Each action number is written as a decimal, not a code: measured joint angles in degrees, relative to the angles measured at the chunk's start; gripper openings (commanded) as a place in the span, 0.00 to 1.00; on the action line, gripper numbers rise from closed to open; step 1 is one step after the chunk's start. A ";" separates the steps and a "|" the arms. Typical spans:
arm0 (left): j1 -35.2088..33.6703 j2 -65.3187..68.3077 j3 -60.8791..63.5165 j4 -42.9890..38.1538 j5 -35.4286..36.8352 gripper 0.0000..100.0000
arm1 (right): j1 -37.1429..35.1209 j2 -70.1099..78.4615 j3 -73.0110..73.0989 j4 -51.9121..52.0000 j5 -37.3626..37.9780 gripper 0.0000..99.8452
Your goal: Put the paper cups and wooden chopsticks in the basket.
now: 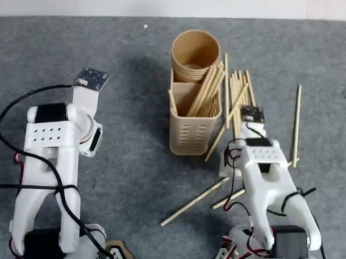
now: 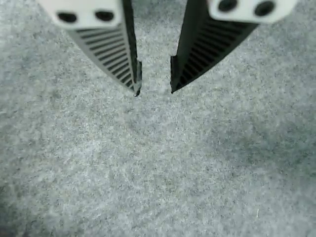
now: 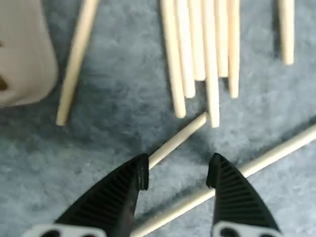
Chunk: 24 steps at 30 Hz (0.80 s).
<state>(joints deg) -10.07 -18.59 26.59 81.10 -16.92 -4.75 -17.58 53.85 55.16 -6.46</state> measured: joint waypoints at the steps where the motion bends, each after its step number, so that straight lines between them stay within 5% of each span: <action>1: 0.00 0.00 0.00 0.00 0.00 0.12 | -0.09 0.00 0.00 0.00 -0.97 0.20; 12: 0.09 -0.09 3.96 -5.10 0.00 0.12 | 6.68 0.53 2.20 -7.12 -17.23 0.19; 19: 0.00 -0.09 4.04 -5.36 0.00 0.12 | 8.35 0.35 2.73 -7.82 -19.52 0.19; 24: -0.09 -0.09 4.04 -5.36 0.00 0.12 | 10.73 0.35 2.90 -7.38 -16.53 0.00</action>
<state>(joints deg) -10.15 -18.68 30.64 75.74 -16.92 5.98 -17.23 56.75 47.78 -22.99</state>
